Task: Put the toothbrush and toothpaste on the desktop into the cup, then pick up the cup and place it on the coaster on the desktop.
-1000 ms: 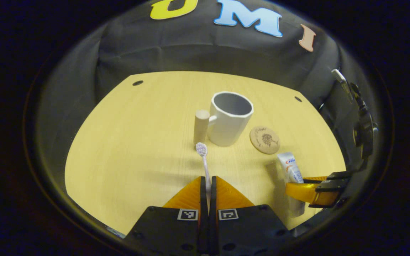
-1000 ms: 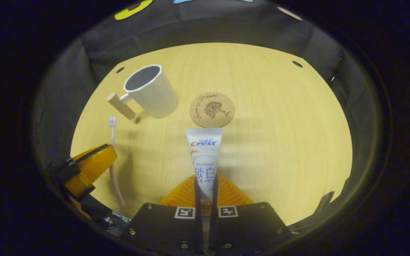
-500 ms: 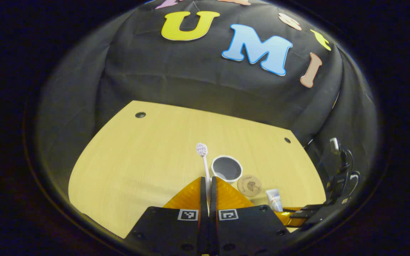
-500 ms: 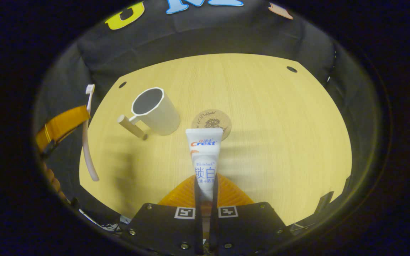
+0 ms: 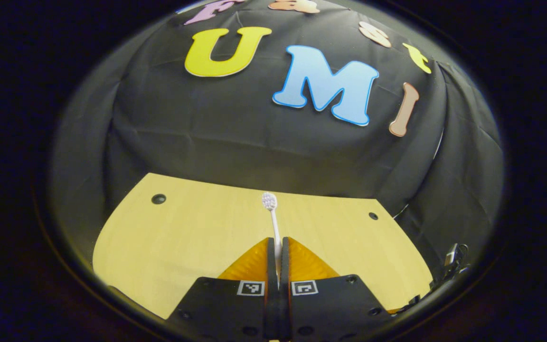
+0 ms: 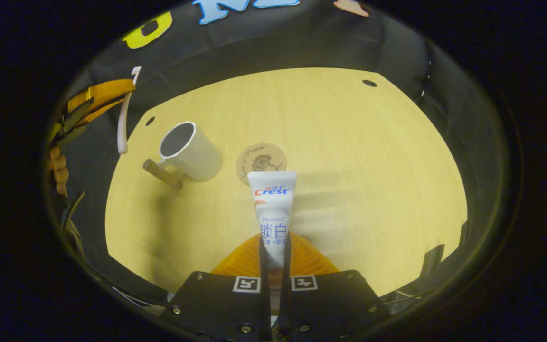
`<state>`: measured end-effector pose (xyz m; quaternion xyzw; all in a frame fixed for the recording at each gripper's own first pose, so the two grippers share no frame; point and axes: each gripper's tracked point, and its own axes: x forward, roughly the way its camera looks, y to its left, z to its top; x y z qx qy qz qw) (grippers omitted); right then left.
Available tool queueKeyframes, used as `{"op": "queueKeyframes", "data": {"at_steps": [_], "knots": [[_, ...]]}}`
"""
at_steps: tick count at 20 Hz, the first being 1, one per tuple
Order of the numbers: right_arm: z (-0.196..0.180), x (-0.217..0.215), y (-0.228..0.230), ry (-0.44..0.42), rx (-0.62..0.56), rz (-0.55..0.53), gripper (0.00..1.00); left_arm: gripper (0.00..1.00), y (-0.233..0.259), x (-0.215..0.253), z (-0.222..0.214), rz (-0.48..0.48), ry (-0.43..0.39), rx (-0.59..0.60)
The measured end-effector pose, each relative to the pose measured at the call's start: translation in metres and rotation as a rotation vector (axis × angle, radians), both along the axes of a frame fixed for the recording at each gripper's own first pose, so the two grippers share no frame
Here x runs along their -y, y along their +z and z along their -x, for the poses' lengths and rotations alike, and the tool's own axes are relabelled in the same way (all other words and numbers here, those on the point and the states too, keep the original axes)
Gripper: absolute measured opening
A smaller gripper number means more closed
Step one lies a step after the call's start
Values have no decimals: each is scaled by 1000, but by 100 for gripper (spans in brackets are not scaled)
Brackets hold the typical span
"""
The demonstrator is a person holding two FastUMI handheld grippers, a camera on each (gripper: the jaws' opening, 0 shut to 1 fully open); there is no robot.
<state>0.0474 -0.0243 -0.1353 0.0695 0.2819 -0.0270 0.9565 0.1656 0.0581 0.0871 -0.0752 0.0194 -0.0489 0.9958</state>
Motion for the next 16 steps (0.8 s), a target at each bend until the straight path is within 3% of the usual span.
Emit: {"op": "queueKeyframes", "data": {"at_steps": [4,14,15,16], "knots": [[5,20,-10,-45,-21,-20,9,6,-3,23,-29,-11,-49,42],[24,48,-28,-97,-67,2,9,6,-69,29,-61,-140,2,9],[24,48,-28,-96,-67,6,9,12,-72,30,-61,-145,3,9],[24,48,-26,-92,-66,11,9,7,-76,27,-59,-151,23,2]]}}
